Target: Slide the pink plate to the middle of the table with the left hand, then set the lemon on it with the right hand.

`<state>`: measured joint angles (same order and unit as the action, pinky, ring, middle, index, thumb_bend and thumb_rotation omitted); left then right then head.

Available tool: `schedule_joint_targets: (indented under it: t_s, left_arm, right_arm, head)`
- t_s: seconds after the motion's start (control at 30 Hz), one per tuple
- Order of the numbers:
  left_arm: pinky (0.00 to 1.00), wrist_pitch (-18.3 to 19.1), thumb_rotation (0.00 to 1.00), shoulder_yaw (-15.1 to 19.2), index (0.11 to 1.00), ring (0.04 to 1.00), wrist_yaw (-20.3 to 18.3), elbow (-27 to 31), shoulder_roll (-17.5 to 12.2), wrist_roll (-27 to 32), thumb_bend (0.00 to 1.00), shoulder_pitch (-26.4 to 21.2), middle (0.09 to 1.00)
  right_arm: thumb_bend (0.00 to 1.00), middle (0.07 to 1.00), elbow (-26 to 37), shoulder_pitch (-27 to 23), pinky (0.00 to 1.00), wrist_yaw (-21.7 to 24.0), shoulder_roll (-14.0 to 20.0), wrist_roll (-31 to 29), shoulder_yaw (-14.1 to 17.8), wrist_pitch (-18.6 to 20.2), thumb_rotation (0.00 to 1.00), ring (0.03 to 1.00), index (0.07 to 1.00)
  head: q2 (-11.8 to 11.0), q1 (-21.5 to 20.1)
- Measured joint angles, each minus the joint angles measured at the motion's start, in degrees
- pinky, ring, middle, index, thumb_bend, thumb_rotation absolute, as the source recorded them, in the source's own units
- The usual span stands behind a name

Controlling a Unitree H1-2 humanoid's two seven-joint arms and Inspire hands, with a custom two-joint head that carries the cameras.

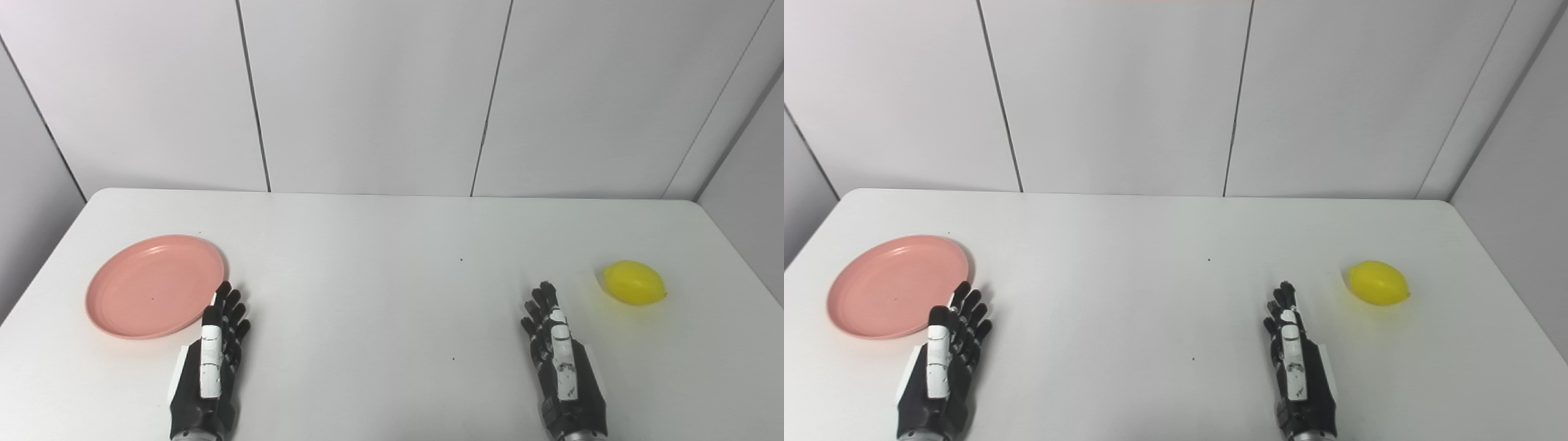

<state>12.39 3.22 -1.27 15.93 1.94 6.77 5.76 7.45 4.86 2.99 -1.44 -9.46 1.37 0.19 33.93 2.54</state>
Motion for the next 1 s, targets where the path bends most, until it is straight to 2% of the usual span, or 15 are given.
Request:
schedule_joint_targets:
  t_s: [0.07, 0.1, 0.17, 0.2, 0.37, 0.8, 0.87, 0.9, 1.0]
  left_arm:
    - [1.0, -0.85, 1.0, -0.67, 1.0, 1.0, 0.47, -0.65, 0.38, -0.96, 0.8, -0.01, 1.0]
    - [1.0, -1.78, 1.0, -1.01, 1.0, 1.0, 0.74, -1.17, 0.45, -1.37, 0.8, -0.03, 1.0]
    - [1.0, -3.38, 1.0, -1.67, 1.0, 1.0, 1.02, -2.33, 0.6, -2.25, 0.79, -0.12, 1.0]
    - [1.0, -4.24, 1.0, -1.97, 1.0, 1.0, 1.16, -2.99, 0.67, -2.53, 0.79, -0.21, 1.0]
    - [1.0, -6.52, 1.0, -3.32, 1.0, 1.0, 2.42, -4.63, 1.01, -3.93, 0.79, -0.45, 1.0]
    - [1.0, -8.16, 1.0, -4.63, 1.0, 1.0, 4.4, -5.68, 1.21, -4.85, 0.79, -0.57, 1.0]
    - [1.0, -8.78, 1.0, -4.67, 1.0, 1.0, 4.5, -6.13, 1.27, -4.84, 0.78, -0.62, 1.0]
    - [1.0, -9.12, 1.0, -4.7, 1.0, 1.0, 4.55, -6.42, 1.31, -4.85, 0.77, -0.66, 1.0]
    - [1.0, -10.17, 1.0, -4.84, 1.0, 1.0, 4.68, -7.2, 1.44, -4.85, 0.75, -0.79, 1.0]
  right_arm:
    - [0.69, 1.0, -0.15, -0.04, 1.0, 0.51, 0.29, -0.77, 0.15, -0.02, 1.0, 1.0, 1.0]
    - [0.69, 1.0, -0.31, -0.13, 1.0, 0.86, 0.51, -1.23, 0.18, -0.03, 1.0, 1.0, 1.0]
    - [0.7, 1.0, -0.75, -0.49, 1.0, 1.69, 1.21, -2.38, 0.31, -0.05, 1.0, 1.0, 1.0]
    - [0.71, 1.0, -0.99, -0.69, 1.0, 1.96, 1.52, -2.8, 0.45, -0.06, 1.0, 1.0, 1.0]
    - [0.71, 1.0, -2.52, -1.86, 1.0, 3.34, 2.79, -4.63, 1.39, -0.48, 1.0, 1.0, 1.0]
    - [0.71, 1.0, -3.19, -2.35, 1.0, 5.18, 3.85, -6.1, 1.97, -0.55, 0.99, 1.0, 1.0]
    - [0.71, 1.0, -3.41, -2.49, 1.0, 5.18, 3.85, -6.09, 2.13, -0.56, 0.99, 1.0, 1.0]
    - [0.71, 1.0, -3.6, -2.58, 1.0, 5.19, 3.85, -6.08, 2.19, -0.58, 0.99, 1.0, 1.0]
    - [0.71, 1.0, -4.27, -3.01, 1.0, 5.18, 3.87, -6.05, 2.47, -0.65, 0.99, 1.0, 1.0]
  head:
    - [-0.62, 0.98]
    - [-1.75, 3.33]
    - [-2.11, 4.14]
    - [-3.07, 5.88]
    - [-3.96, 7.04]
    - [-5.01, 8.18]
    - [-5.63, 8.45]
    - [-6.76, 9.14]
    - [-7.03, 9.42]
